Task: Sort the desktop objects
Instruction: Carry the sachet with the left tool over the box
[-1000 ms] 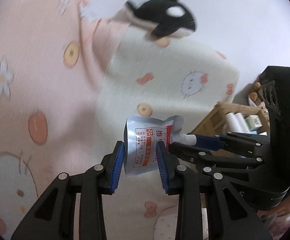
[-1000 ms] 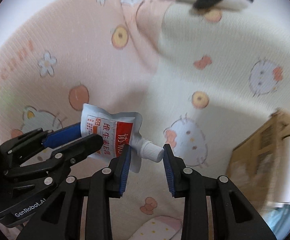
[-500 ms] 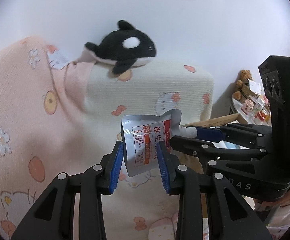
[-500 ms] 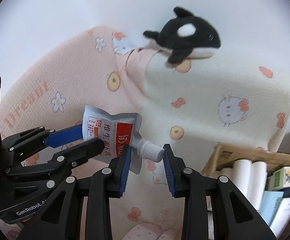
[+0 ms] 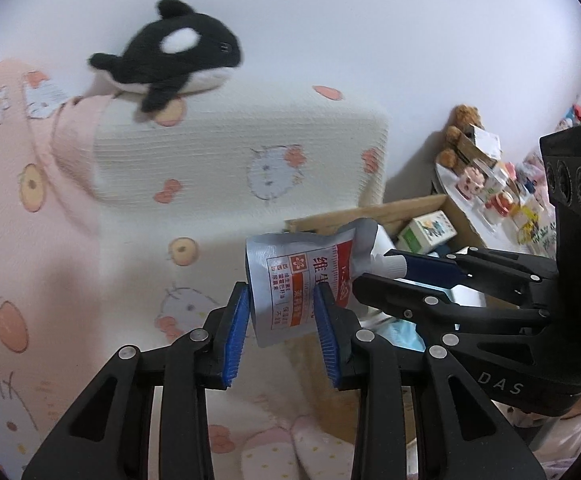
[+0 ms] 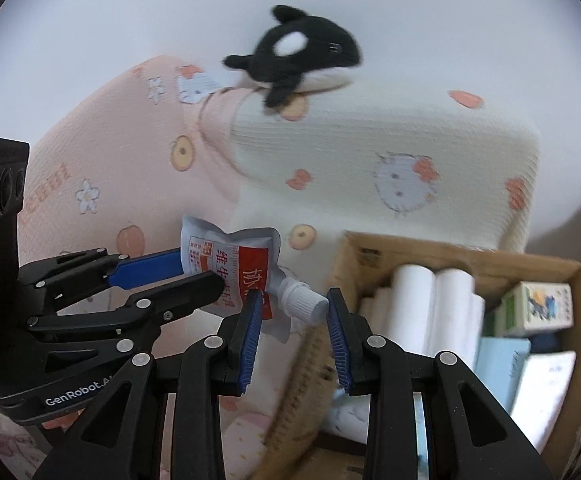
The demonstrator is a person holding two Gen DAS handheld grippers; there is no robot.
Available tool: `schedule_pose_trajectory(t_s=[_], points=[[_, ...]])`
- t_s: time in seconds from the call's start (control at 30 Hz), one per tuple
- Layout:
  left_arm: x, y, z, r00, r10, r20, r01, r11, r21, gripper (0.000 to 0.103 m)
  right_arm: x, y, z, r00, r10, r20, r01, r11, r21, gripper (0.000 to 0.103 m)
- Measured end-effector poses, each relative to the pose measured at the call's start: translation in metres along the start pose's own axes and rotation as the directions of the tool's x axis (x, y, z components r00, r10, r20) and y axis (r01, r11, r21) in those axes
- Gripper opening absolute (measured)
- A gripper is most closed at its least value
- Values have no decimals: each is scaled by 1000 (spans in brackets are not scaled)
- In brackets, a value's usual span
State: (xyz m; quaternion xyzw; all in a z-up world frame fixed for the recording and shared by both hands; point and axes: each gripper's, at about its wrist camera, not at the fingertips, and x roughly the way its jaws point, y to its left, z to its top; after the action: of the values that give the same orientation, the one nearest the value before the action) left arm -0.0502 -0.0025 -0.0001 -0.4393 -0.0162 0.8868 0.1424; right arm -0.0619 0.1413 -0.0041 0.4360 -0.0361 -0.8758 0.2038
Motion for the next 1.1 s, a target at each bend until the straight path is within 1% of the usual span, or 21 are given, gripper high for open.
schedule_pose_trajectory(t_s=[0.1,0.2,0.33,0.47,0.6,0.7,0.73,0.8,0.97,1.03,1.1], points=[[9,-17,3,1000,-6,-15,6,1000,16,36,-5,-18,-8,1000,4,-2,-3,999,35,30],[16,-32,5,999,-18,-30,19,999,35,36,-10,-34,-18,1000,-10,-2,10,998,66,30],[29,-57,6,999,-2,-50,7,996,92,35,-13,-58,-29,1000,-9,-20,12,993,117,30],[43,-76,3,996,-26,-89,37,992,120,35,-15,-77,-39,998,-39,-39,45,989,144,30],[54,-88,-2,993,-53,-108,66,990,125,35,-16,-89,-50,996,-61,-64,70,988,138,30],[62,-90,-10,985,-94,-142,108,989,97,35,-16,-97,-61,995,-57,-85,69,987,142,30],[66,-91,-13,980,-115,-163,129,989,78,35,-14,-100,-65,994,-60,-95,73,986,147,30],[74,-93,-19,972,-134,-191,148,987,57,35,-12,-106,-72,991,-65,-114,83,984,159,30],[90,-102,-31,957,-135,-257,151,988,44,35,-6,-119,-84,986,-51,-161,84,974,209,30],[97,-104,-35,946,-159,-282,171,985,19,35,-6,-124,-85,984,-59,-171,95,972,214,30],[103,-105,-40,931,-185,-315,190,982,-15,35,-8,-127,-86,981,-69,-181,107,972,210,30]])
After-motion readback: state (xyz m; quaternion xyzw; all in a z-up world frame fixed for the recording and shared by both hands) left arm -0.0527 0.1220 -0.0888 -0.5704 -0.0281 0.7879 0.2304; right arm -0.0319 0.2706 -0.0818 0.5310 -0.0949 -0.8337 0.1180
